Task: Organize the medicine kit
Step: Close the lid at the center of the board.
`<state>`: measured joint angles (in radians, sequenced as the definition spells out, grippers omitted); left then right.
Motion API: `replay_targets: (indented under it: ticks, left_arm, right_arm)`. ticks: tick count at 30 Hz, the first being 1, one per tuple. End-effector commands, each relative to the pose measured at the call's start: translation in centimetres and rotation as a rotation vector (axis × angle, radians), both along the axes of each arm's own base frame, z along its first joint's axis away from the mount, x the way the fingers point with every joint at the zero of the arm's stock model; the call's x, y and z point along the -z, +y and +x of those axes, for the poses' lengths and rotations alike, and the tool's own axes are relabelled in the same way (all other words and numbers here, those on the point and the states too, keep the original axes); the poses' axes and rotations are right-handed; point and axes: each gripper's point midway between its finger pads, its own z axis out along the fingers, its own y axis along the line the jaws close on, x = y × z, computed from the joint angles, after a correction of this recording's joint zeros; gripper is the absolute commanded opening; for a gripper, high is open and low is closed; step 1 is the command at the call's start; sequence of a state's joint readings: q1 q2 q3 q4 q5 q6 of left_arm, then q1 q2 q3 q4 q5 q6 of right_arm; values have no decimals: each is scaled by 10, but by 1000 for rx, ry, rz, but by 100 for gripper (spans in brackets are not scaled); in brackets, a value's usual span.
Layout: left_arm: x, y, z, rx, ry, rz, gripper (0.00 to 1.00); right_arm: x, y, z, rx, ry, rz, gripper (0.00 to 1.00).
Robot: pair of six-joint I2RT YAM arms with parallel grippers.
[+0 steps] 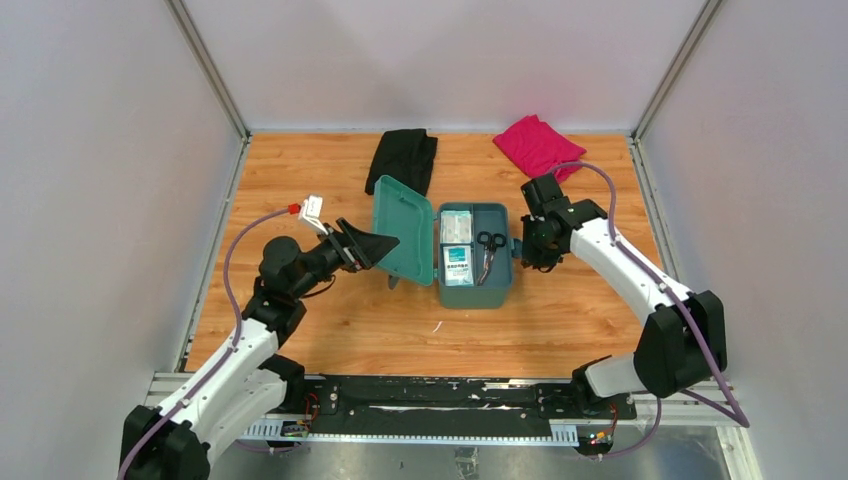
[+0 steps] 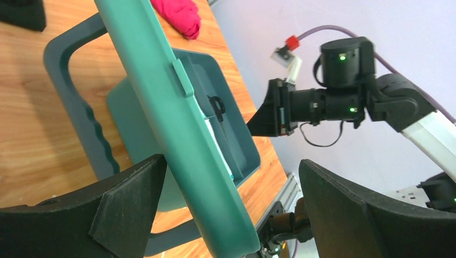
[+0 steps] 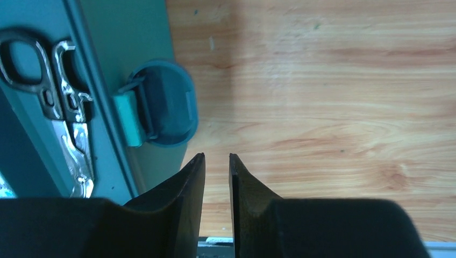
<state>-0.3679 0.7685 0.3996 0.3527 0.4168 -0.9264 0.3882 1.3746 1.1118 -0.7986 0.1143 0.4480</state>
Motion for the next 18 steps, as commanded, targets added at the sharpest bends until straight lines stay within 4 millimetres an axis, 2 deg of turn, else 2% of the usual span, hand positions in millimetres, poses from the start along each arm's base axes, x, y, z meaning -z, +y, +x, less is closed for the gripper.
replay_targets:
  ticks: [1, 10, 18]
  left_arm:
    - [-24, -11, -4, 88, -55, 20, 100]
    - [-44, -39, 1, 195, -68, 89, 100]
    - [-40, -78, -4, 276, -54, 121, 100]
  right_arm:
    - [10, 20, -17, -74, 85, 116, 28]
    - [14, 47, -26, -134, 117, 268, 30]
    - [21, 57, -29, -140, 128, 331, 30]
